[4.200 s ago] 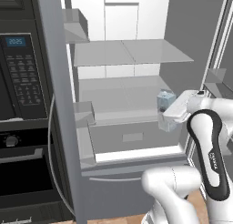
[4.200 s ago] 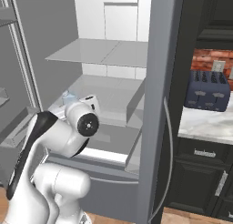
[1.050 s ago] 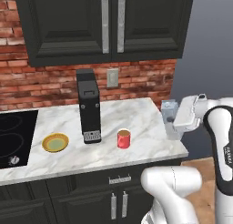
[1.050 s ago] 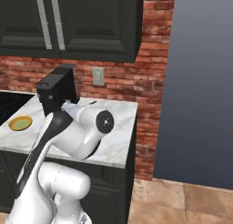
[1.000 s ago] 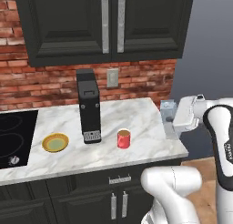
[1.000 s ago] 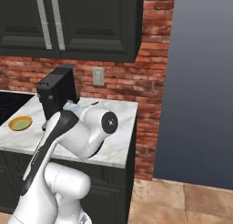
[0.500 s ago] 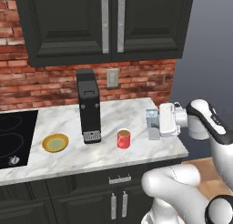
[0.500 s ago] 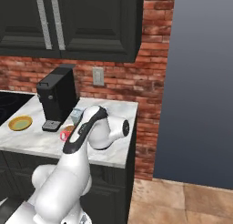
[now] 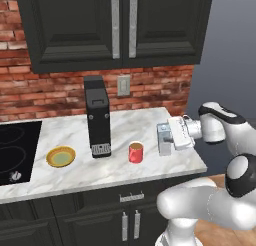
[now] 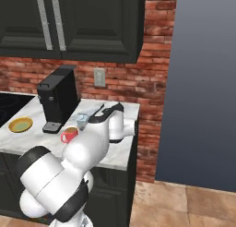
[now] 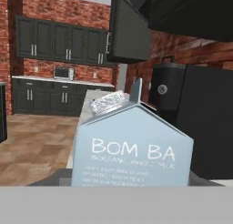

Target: Take a sugar cube from the saucer and place it inside the coffee. Then, grab milk from the fridge and place it next to the coffee on the counter to sweeten the coffee.

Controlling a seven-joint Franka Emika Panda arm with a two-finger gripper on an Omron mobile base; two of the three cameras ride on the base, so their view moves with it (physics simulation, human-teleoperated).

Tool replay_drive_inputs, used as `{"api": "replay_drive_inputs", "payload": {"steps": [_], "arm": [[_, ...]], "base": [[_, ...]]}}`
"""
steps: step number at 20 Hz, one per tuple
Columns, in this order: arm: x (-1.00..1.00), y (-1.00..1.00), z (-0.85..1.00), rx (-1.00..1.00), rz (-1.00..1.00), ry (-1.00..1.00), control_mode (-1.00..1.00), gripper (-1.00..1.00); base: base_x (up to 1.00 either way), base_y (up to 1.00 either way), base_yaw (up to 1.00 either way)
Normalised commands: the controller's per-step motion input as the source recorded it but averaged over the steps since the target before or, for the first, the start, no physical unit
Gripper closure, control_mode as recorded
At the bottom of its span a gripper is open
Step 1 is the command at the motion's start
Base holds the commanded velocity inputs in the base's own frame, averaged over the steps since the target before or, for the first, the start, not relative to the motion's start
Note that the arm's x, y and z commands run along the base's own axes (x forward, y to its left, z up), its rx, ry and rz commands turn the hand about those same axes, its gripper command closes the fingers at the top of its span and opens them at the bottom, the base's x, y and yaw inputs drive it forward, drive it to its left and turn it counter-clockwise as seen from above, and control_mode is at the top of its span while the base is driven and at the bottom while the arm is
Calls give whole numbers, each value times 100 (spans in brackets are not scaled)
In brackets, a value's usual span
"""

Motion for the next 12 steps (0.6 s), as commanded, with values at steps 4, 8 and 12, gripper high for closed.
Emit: {"api": "replay_drive_inputs", "payload": {"steps": [4,8,12], "arm": [[21,21,-45,11,0,0,-100,100],[23,18,-32,12,0,3,-100,100],[21,1,-28,10,0,2,-100,100]], "base": [[0,0,0],[0,0,0],[0,0,0]]}}
